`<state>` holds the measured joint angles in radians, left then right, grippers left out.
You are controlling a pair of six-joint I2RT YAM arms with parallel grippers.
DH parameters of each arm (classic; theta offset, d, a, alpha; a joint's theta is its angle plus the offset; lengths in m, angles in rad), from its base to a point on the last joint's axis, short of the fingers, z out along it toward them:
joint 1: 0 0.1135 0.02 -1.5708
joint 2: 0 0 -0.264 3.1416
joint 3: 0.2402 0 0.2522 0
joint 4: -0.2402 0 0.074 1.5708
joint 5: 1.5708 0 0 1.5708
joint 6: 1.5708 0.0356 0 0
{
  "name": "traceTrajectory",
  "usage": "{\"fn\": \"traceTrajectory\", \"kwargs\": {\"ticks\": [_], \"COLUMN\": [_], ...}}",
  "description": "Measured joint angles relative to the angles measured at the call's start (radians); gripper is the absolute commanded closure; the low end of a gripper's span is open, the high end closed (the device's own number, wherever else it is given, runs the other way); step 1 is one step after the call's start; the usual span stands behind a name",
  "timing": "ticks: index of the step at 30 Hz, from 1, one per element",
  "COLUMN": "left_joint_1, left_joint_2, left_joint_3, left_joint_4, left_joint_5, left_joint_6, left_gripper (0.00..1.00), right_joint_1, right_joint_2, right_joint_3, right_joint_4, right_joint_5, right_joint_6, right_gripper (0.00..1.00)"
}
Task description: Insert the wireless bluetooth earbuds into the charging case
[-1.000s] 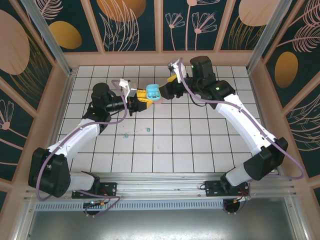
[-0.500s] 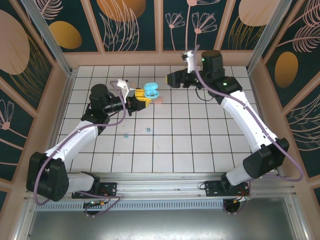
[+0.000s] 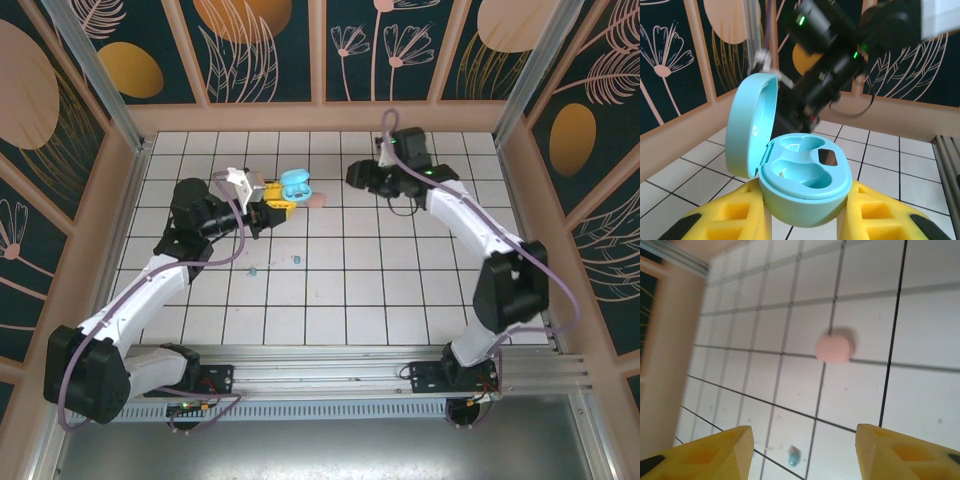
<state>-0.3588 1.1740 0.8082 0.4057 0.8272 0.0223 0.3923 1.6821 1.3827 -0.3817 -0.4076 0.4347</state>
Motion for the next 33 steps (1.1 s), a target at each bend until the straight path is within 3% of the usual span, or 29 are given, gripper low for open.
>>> {"fn": "traceTrajectory", "kwargs": {"ticks": [9,21,24,33], "left_joint_1": [0.0,0.0,0.0,0.0], "left_joint_2": [-0.082,-0.148,-0.149,-0.148], "left_joint_3": [-0.018,-0.046,-0.046,-0.046], "left_joint_4": [-0.043,-0.077,-0.079,-0.081], "left_joint_5": [-0.028,-0.055,-0.055,-0.055], "left_joint_6": [0.023,0.03,0.03,0.03], "left_gripper": [0.8,0.8,0.8,0.8], "right_joint_1": [0.192,0.307,0.339,0.41], "right_joint_2": [0.28,0.383,0.383,0.415], "right_joint_3": [0.037,0.158,0.167,0.2], "right_joint_4": [0.002,-0.029,-0.052,-0.141], "right_joint_5": [0.011,0.042,0.064,0.151], "right_joint_6": [0.051,0.044,0.044,0.049], "right_gripper": [0.66,0.81,0.81,0.59]}}
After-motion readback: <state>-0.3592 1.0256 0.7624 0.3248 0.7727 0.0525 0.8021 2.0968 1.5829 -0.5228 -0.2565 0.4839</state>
